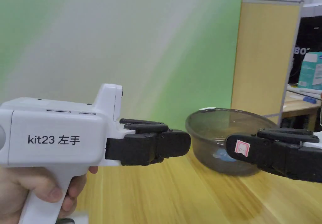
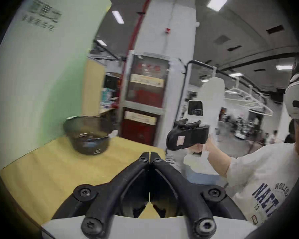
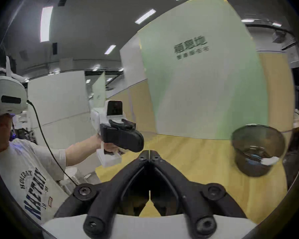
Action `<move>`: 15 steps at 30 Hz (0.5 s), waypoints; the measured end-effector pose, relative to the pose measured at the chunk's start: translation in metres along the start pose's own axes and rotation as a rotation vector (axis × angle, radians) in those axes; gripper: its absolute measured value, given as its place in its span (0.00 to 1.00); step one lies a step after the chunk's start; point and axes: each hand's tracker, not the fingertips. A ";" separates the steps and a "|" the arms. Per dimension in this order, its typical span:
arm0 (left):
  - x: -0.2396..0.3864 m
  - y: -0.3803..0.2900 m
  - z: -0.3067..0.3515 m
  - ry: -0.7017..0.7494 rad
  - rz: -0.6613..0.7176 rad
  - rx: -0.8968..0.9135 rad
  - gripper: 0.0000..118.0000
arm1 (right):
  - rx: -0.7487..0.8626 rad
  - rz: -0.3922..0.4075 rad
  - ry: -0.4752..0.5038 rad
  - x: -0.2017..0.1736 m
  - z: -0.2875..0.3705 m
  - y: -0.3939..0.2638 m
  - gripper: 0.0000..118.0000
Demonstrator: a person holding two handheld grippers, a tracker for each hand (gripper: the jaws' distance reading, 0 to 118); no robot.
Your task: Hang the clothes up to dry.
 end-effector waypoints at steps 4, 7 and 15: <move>-0.021 -0.006 0.031 0.154 0.051 0.023 0.00 | -0.019 0.008 -0.011 0.007 -0.036 0.006 0.00; -0.025 -0.010 0.050 0.389 0.025 0.069 0.00 | -0.023 0.066 -0.159 -0.001 -0.051 0.008 0.00; -0.039 -0.050 0.022 1.348 0.065 -0.059 0.00 | -0.057 0.143 -0.928 -0.029 -0.143 -0.020 0.00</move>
